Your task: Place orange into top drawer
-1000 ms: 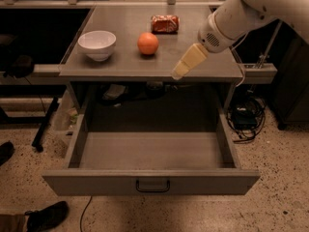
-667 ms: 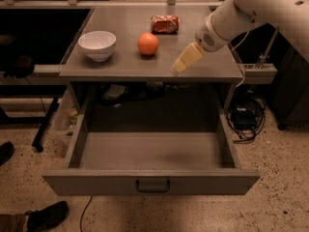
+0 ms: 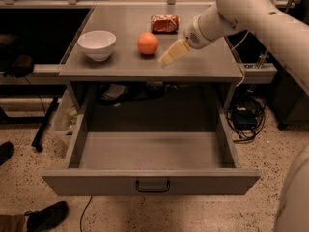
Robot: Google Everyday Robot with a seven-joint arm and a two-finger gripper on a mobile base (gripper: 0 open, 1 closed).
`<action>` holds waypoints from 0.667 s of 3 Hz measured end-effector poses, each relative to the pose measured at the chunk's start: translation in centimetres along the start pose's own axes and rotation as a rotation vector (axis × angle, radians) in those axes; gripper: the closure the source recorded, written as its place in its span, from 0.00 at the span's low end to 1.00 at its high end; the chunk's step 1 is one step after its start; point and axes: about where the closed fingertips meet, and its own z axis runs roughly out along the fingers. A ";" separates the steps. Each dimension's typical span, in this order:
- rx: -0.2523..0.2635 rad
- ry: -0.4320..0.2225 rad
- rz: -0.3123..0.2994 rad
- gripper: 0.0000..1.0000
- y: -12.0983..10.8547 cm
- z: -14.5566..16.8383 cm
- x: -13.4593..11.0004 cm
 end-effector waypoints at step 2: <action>-0.013 -0.086 -0.003 0.00 0.7 6.0 -4.8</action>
Offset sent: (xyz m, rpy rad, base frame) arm 0.0674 0.0993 -0.0085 0.1093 -0.0674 0.0353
